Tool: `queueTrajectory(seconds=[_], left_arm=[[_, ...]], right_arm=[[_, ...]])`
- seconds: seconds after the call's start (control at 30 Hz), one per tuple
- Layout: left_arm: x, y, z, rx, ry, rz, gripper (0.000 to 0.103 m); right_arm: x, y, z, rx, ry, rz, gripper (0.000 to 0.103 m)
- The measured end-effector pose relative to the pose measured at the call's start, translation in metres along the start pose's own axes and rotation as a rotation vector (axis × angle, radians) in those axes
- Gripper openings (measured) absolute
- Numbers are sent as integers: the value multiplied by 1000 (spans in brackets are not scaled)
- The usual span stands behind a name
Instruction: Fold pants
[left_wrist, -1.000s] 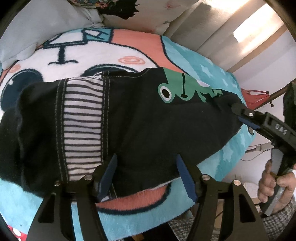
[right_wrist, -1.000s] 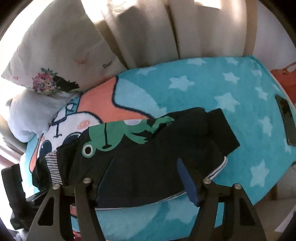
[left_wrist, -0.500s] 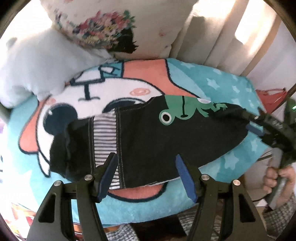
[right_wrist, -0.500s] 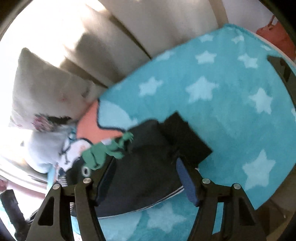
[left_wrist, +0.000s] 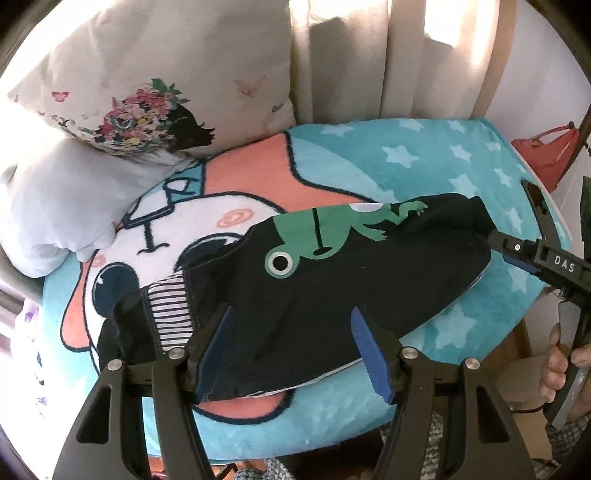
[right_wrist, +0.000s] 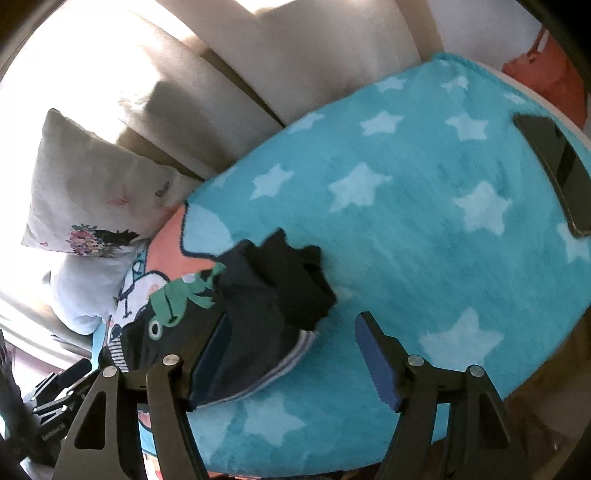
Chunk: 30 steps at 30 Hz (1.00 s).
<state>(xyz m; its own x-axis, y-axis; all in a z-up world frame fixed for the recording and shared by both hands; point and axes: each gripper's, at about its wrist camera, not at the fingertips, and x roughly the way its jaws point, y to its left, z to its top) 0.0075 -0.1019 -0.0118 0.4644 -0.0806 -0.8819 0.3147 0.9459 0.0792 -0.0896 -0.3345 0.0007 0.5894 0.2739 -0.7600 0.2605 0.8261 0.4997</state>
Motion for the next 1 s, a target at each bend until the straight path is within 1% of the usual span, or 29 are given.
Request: queueTrajectory(seconds=[0.17,0.5,0.9,1.0], left_arm=[[5,-2,3,-24,18,7,65],[17,-3,2,-59,58,14,65],[36,-21,5,-45,114,-20,65],[39,-21,13,-49,115,-56,65]], right_arm=[[10,-4,-1,-5,35,4,75],[24,-4,0,-27,76,13,75],[25,-15,-7,-39,94,19,75],[24,-17,-9,-39,94,26,75]])
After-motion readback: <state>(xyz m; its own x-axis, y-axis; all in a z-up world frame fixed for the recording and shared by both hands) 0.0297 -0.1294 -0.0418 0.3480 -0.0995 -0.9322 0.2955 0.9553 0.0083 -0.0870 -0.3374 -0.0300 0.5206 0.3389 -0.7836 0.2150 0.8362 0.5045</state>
